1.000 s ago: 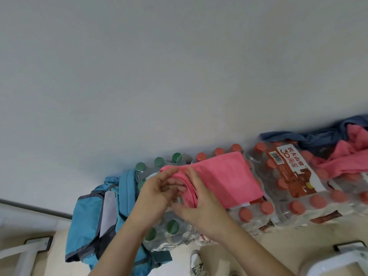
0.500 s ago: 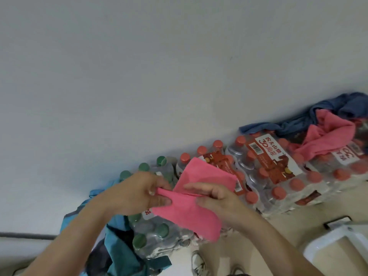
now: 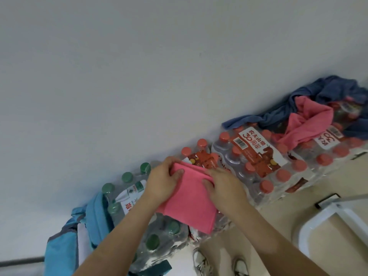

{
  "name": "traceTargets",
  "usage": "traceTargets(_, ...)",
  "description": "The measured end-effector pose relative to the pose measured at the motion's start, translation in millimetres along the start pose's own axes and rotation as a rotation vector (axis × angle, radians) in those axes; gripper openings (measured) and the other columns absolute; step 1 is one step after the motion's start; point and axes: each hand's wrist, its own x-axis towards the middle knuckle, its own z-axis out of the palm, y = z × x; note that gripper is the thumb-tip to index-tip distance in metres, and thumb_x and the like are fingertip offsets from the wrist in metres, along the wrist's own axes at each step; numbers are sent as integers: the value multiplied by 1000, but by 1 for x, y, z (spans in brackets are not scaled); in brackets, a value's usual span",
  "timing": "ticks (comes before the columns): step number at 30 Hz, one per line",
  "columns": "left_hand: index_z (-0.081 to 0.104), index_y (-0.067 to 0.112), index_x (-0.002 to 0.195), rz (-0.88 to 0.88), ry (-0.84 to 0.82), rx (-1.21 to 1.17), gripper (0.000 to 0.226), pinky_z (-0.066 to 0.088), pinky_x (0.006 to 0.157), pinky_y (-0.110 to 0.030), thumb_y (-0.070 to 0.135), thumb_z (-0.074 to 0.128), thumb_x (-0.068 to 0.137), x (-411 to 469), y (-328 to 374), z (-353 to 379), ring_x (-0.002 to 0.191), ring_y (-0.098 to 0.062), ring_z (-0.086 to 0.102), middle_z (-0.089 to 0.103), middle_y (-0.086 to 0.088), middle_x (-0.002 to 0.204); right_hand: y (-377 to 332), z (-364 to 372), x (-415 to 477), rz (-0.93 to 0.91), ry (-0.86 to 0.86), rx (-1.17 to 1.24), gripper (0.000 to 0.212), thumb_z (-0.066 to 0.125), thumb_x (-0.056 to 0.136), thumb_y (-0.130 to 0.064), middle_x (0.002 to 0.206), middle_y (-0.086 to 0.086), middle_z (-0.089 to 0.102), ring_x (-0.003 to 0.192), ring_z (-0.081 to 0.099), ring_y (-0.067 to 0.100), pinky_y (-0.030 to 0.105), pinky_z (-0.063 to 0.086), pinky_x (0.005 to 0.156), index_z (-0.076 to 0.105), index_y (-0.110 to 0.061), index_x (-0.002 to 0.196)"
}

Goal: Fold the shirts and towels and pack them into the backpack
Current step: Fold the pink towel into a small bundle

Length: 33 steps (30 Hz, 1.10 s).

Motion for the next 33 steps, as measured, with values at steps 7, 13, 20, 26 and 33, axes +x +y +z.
traceTargets(7,57,16,108,108,92,229,18,40,64,-28,24,53,93,5,-3,14,80,-24,63,65,-2,89,4,-1,9,16,-5,-60,20,46,98,-32,111,-1,57,97,59,20,32,45,78,51,-20,113)
traceTargets(13,49,13,108,172,79,377,19,48,63,-39,27,42,97,10,-2,19,74,-31,63,63,-7,95,4,-5,17,27,-39,-106,20,46,98,-30,114,-1,57,99,60,20,31,43,79,50,-20,115)
traceTargets(20,43,16,113,158,27,424,22,50,58,-40,32,35,100,11,-5,25,70,-29,61,57,-8,104,9,-2,23,27,-74,-136,21,42,99,-34,117,-1,53,99,59,21,33,43,77,48,-20,114)
traceTargets(26,44,21,131,117,12,484,37,52,73,-36,38,35,99,14,-5,21,98,-21,55,49,-3,118,16,-4,22,113,-117,-91,29,44,97,-43,119,-1,45,102,56,20,35,47,79,50,-25,119)
traceTargets(33,53,18,125,154,-103,512,36,47,89,-36,37,41,98,21,-5,11,108,-21,48,50,-4,118,20,-7,19,51,-177,-260,36,42,98,-39,133,0,42,124,39,22,46,39,102,46,-29,132)
